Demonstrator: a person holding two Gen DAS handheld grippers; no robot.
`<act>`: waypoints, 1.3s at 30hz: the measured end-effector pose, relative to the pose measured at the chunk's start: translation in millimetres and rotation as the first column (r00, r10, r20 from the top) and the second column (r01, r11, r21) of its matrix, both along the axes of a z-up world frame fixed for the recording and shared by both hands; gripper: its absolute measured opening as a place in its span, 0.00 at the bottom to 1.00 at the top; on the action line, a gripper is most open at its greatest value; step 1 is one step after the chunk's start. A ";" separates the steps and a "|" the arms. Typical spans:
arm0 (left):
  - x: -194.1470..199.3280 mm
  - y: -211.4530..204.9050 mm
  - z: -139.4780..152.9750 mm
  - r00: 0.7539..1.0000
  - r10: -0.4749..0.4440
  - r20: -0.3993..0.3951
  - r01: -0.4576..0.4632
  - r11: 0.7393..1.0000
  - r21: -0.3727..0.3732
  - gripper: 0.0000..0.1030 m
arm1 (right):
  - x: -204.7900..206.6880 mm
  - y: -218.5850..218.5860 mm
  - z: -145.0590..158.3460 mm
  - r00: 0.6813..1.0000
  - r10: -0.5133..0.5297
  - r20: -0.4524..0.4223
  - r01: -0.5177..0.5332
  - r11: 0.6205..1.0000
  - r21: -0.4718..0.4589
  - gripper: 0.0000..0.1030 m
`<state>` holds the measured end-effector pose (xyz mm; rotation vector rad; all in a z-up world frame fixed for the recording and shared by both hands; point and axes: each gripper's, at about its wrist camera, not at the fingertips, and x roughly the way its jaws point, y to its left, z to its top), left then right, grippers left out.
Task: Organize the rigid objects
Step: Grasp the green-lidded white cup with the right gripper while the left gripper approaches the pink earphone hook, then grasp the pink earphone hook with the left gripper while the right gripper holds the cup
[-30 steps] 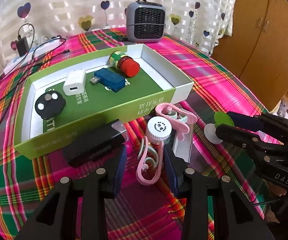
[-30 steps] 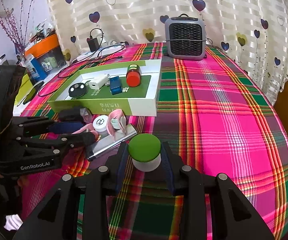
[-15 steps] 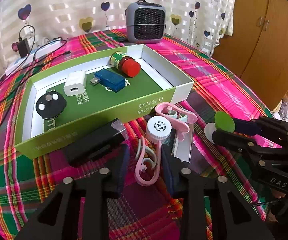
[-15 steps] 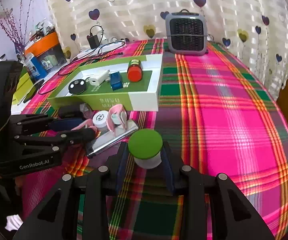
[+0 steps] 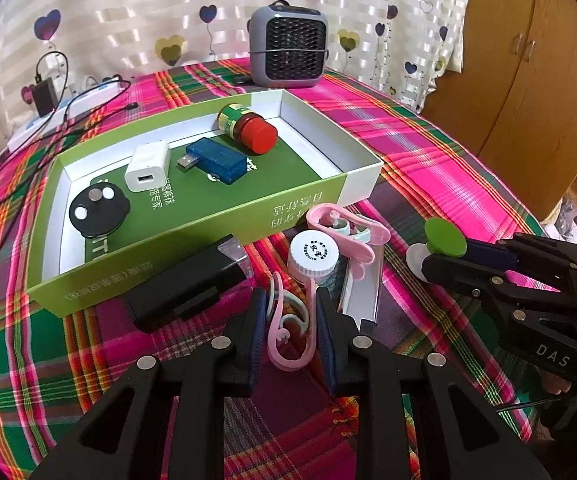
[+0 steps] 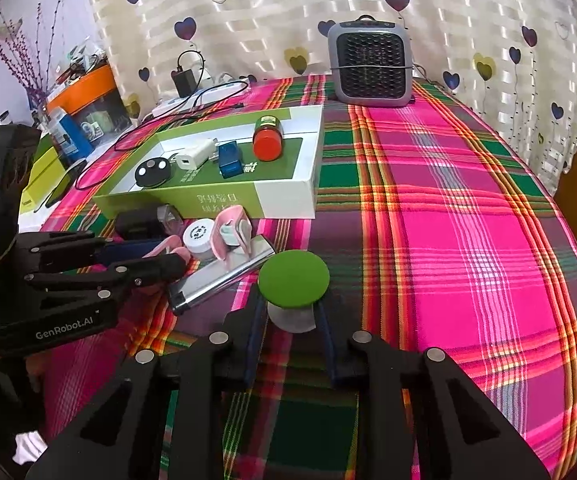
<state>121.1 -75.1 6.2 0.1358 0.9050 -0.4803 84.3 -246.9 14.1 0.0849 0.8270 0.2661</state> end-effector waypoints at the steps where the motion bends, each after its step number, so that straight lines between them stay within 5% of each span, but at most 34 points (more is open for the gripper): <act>1: 0.1 0.0 -0.1 1.000 0.000 0.000 0.000 1.000 0.000 0.22 | -0.1 -0.1 0.1 1.000 0.000 0.000 0.000 1.000 -0.002 0.24; 39: -7.0 7.0 7.8 1.000 0.006 0.015 -0.005 0.999 -0.034 0.22 | -6.9 1.3 10.2 0.998 -0.008 0.055 0.008 1.000 -0.009 0.10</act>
